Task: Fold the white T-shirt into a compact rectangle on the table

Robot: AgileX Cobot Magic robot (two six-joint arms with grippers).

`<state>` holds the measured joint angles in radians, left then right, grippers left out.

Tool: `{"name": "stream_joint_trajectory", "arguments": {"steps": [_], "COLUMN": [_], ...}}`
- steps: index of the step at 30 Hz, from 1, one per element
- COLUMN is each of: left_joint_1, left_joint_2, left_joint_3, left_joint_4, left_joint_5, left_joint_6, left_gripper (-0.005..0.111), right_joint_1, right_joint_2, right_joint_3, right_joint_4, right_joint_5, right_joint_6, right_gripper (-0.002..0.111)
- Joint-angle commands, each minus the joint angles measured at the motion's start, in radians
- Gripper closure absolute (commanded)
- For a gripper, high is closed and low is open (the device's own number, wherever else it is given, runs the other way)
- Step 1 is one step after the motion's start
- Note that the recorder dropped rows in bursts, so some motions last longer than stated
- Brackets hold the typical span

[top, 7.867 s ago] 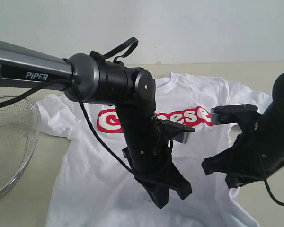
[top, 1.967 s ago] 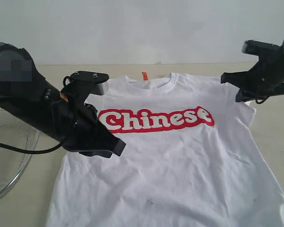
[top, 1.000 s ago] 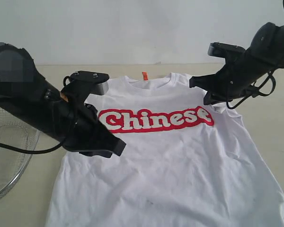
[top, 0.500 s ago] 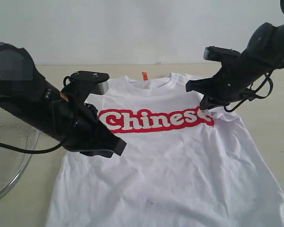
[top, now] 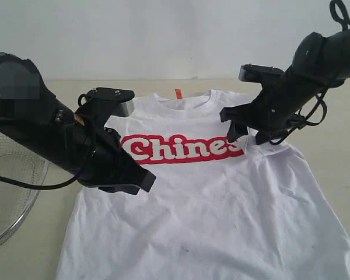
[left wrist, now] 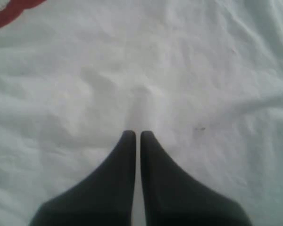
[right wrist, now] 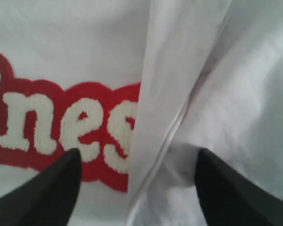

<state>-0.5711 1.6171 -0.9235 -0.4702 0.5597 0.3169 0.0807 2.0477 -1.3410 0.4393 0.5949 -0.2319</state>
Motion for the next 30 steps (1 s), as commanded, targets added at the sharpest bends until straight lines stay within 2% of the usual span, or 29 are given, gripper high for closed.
{"name": "stream_joint_trajectory", "arguments": {"steps": [1, 5, 8, 9, 11, 15, 30], "left_joint_1": [0.002, 0.002, 0.002, 0.002, 0.002, 0.002, 0.002], "left_joint_2": [-0.001, -0.001, -0.001, -0.001, -0.001, -0.001, -0.001], "left_joint_3": [0.005, 0.005, 0.005, 0.005, 0.005, 0.005, 0.005], "left_joint_4": [-0.01, -0.01, -0.01, -0.01, -0.01, -0.01, -0.01], "left_joint_5": [-0.007, -0.007, -0.005, -0.005, -0.005, -0.01, -0.01], "left_joint_6": [0.004, 0.004, 0.006, 0.009, 0.012, 0.015, 0.015], "left_gripper": [0.102, 0.102, 0.102, 0.102, 0.102, 0.102, 0.102], "right_joint_1": [-0.001, -0.011, -0.039, -0.057, -0.084, -0.12, -0.116], "right_joint_2": [0.004, -0.049, -0.104, -0.118, -0.121, -0.06, 0.081], "right_joint_3": [0.002, 0.002, 0.002, 0.002, -0.009, -0.053, -0.128], "right_joint_4": [-0.008, -0.008, -0.008, -0.006, -0.014, -0.012, 0.018], "right_joint_5": [0.048, 0.002, -0.082, -0.103, -0.12, -0.125, -0.159], "right_joint_6": [-0.012, -0.014, -0.014, -0.009, -0.012, -0.003, 0.014], "right_gripper": [0.046, 0.068, 0.087, 0.097, 0.108, 0.108, 0.108]}}
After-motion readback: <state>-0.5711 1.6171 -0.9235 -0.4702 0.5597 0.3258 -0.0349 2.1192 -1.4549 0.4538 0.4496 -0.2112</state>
